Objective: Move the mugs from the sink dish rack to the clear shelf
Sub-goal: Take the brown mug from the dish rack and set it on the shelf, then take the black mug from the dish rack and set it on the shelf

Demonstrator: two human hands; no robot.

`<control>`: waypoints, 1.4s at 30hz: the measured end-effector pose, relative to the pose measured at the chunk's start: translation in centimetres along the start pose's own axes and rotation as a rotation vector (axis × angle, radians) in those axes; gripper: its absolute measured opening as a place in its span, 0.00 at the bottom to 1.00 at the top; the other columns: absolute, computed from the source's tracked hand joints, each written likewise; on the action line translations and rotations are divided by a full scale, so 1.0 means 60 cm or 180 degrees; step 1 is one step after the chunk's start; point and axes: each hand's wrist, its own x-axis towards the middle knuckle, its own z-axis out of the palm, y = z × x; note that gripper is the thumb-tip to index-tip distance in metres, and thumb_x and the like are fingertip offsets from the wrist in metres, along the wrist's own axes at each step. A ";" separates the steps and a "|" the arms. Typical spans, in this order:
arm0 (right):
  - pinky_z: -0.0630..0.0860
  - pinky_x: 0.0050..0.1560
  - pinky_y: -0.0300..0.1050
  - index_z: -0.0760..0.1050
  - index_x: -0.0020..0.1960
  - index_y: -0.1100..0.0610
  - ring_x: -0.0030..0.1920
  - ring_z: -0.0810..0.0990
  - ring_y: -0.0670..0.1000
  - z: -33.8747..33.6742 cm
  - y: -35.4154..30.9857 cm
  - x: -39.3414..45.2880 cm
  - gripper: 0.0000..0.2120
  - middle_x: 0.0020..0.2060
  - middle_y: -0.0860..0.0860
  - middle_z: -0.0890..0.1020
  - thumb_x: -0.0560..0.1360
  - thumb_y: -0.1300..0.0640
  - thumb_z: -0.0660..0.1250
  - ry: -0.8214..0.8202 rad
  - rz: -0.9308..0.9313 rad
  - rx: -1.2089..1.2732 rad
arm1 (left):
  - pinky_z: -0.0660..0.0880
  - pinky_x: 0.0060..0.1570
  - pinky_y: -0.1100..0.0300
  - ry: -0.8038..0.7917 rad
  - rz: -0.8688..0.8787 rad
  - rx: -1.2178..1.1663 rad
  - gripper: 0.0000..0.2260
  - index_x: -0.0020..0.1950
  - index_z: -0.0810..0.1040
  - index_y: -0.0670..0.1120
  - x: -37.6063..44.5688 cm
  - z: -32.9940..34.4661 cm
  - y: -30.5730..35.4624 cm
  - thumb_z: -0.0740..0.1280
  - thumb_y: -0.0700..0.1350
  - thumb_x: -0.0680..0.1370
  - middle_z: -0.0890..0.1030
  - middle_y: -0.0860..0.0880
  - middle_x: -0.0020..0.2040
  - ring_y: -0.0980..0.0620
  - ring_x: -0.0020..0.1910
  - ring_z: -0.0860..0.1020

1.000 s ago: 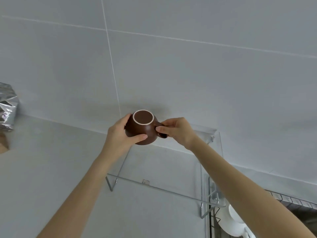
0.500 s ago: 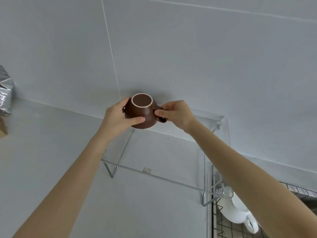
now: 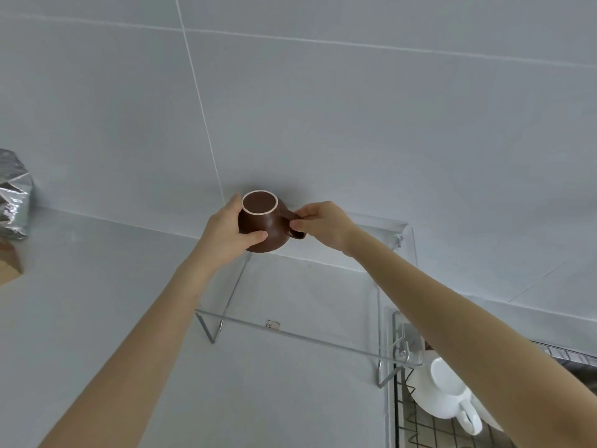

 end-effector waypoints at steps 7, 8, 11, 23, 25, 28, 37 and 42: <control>0.74 0.59 0.50 0.73 0.59 0.55 0.54 0.80 0.54 -0.112 -0.014 -0.118 0.14 0.49 0.54 0.82 0.74 0.61 0.63 0.0033 -0.0144 0.0137 | 0.58 0.64 0.65 0.0266 0.0741 0.0260 0.30 0.68 0.63 0.41 -0.070 0.058 0.133 0.71 0.43 0.69 0.67 0.42 0.70 0.45 0.69 0.65; 0.75 0.58 0.50 0.74 0.57 0.56 0.52 0.81 0.54 -0.132 -0.003 -0.146 0.12 0.48 0.55 0.82 0.74 0.61 0.63 0.0052 -0.0118 0.0209 | 0.58 0.63 0.66 0.0179 0.0949 0.0209 0.27 0.66 0.66 0.41 -0.088 0.075 0.155 0.70 0.43 0.70 0.69 0.43 0.69 0.46 0.68 0.66; 0.76 0.56 0.50 0.77 0.51 0.57 0.48 0.83 0.52 -0.184 0.049 -0.242 0.07 0.45 0.54 0.83 0.75 0.60 0.63 0.0258 0.0039 0.0416 | 0.63 0.60 0.69 -0.0347 0.1366 -0.0057 0.20 0.62 0.73 0.45 -0.149 0.138 0.210 0.70 0.43 0.70 0.76 0.46 0.63 0.49 0.62 0.74; 0.80 0.45 0.38 0.79 0.48 0.59 0.45 0.82 0.55 -0.285 0.370 -0.587 0.06 0.43 0.59 0.84 0.73 0.64 0.65 0.1377 0.1564 0.0600 | 0.69 0.57 0.59 -0.2171 0.1401 -0.0347 0.21 0.61 0.73 0.48 -0.284 0.430 0.332 0.71 0.45 0.69 0.78 0.49 0.61 0.51 0.59 0.74; 0.79 0.48 0.44 0.79 0.44 0.55 0.45 0.82 0.56 -0.285 0.403 -0.613 0.06 0.41 0.58 0.84 0.73 0.64 0.66 0.1479 0.1715 0.0568 | 0.65 0.53 0.64 -0.2384 0.1370 -0.0241 0.23 0.62 0.72 0.48 -0.291 0.472 0.339 0.71 0.44 0.68 0.76 0.49 0.62 0.52 0.59 0.72; 0.76 0.49 0.48 0.79 0.43 0.53 0.41 0.80 0.52 -0.280 0.453 -0.642 0.05 0.39 0.54 0.83 0.71 0.62 0.67 0.1718 0.2018 0.0252 | 0.60 0.56 0.67 -0.2754 0.1381 0.0018 0.27 0.66 0.68 0.46 -0.298 0.537 0.348 0.72 0.43 0.68 0.72 0.47 0.66 0.49 0.64 0.68; 0.74 0.47 0.44 0.76 0.54 0.59 0.49 0.80 0.54 -0.228 0.522 -0.643 0.17 0.46 0.55 0.83 0.68 0.52 0.70 0.1545 0.2575 -0.0466 | 0.62 0.67 0.56 -0.3374 0.1359 0.0535 0.38 0.70 0.60 0.42 -0.303 0.648 0.334 0.74 0.41 0.65 0.65 0.43 0.71 0.46 0.69 0.64; 0.72 0.41 0.45 0.74 0.52 0.56 0.47 0.79 0.57 -0.206 0.541 -0.637 0.14 0.44 0.55 0.83 0.70 0.51 0.68 0.1605 0.2828 -0.0792 | 0.65 0.66 0.52 -0.3418 0.1512 0.0817 0.35 0.68 0.62 0.42 -0.284 0.685 0.330 0.74 0.40 0.65 0.68 0.42 0.69 0.43 0.67 0.67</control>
